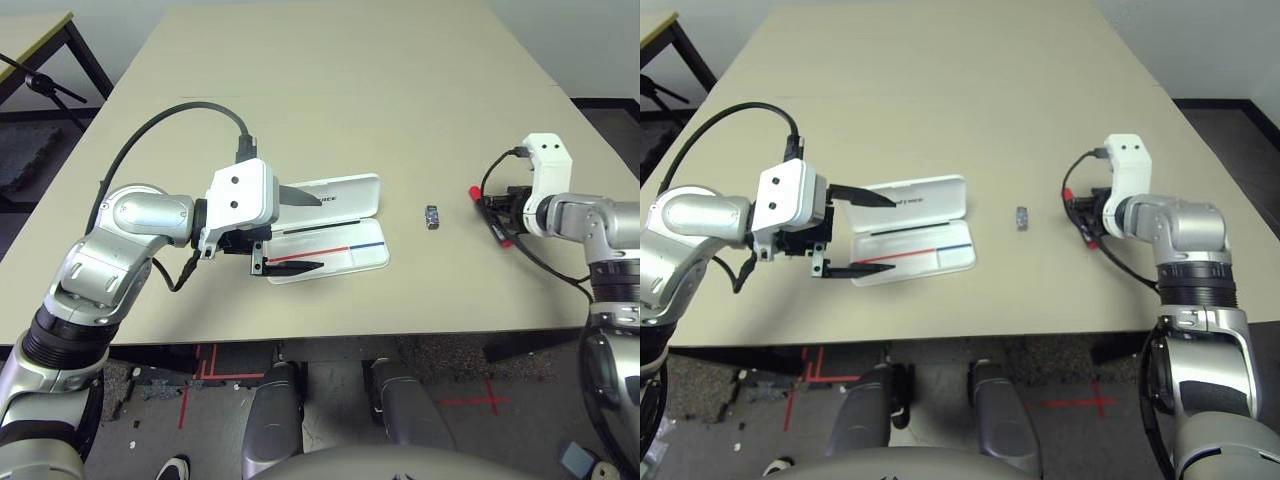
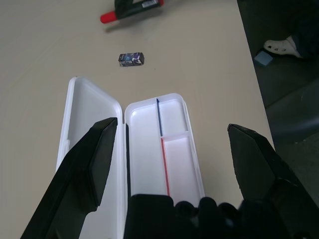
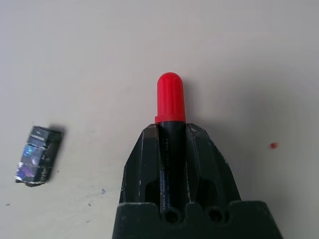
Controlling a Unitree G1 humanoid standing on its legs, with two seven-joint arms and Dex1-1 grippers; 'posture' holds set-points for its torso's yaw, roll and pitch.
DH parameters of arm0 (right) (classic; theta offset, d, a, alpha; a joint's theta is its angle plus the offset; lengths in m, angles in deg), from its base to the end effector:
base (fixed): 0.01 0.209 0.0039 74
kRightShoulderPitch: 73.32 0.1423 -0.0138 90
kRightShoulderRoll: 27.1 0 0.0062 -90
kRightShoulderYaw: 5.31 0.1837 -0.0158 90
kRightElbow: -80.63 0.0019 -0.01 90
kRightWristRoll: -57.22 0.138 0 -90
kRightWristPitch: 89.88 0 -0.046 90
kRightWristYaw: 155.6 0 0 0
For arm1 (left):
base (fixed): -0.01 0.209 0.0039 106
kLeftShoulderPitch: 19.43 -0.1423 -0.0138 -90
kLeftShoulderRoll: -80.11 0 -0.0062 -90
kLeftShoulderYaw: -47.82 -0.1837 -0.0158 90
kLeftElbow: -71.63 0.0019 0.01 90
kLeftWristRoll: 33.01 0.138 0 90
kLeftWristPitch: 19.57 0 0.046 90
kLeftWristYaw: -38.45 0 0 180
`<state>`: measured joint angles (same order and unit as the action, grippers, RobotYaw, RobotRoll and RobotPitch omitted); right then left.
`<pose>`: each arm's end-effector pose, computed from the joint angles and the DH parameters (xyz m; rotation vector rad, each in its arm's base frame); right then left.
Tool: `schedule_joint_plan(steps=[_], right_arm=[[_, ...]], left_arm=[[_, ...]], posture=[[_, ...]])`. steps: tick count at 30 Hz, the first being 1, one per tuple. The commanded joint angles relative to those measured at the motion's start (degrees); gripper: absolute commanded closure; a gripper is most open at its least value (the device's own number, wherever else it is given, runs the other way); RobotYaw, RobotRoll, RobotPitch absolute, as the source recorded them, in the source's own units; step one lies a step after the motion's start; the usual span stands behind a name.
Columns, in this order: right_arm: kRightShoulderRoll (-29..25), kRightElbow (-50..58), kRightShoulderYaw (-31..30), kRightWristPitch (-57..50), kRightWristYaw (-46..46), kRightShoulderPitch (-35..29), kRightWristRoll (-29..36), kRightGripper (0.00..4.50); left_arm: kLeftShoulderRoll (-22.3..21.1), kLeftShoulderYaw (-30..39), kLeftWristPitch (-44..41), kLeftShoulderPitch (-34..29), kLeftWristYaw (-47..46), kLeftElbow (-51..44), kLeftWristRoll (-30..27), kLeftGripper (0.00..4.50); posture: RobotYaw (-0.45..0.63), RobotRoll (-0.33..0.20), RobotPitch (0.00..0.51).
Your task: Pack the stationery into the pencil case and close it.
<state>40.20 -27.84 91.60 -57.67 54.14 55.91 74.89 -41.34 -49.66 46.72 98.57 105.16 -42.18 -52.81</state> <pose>0.2924 -0.2837 0.1779 -0.0004 0.5684 0.2251 0.2378 0.1961 0.2274 0.7250 0.0022 -1.3637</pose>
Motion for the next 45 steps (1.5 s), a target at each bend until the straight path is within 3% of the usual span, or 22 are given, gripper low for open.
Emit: schedule_joint_plan(steps=[1, 11, 21, 31, 45], right_arm=[[-3.0, 1.9, -3.4, 2.7, 6.1, 0.6, -0.5, 4.01], [-8.5, 10.0, -11.5, 14.9, 24.9, 0.9, -0.7, 4.01], [-7.8, 19.9, -21.0, 22.8, 36.1, 1.9, -3.9, 4.01], [-0.3, 22.7, -30.0, 24.3, 37.3, 8.4, -9.2, 4.01], [11.7, 15.6, -36.0, 31.6, 34.1, 9.0, -16.9, 4.01]], left_arm=[[-0.6, -0.4, 0.5, -0.7, 0.0, 0.1, 0.6, 0.0], [-1.1, -0.5, 0.8, -0.9, 0.2, 0.4, 0.7, 0.0], [-1.5, -0.5, 0.3, -1.8, 0.0, -0.4, 1.1, 0.0], [-2.0, -0.5, -0.9, -2.6, -0.9, -1.8, 1.4, 0.0], [-3.5, 0.5, -2.6, -4.7, -3.1, -4.4, 1.4, 0.0]], posture=[[-0.08, 0.0, 0.134], [-0.08, 0.0, 0.135], [-0.06, 0.0, 0.148], [-0.04, 0.0, 0.152], [0.02, 0.0, 0.145]])
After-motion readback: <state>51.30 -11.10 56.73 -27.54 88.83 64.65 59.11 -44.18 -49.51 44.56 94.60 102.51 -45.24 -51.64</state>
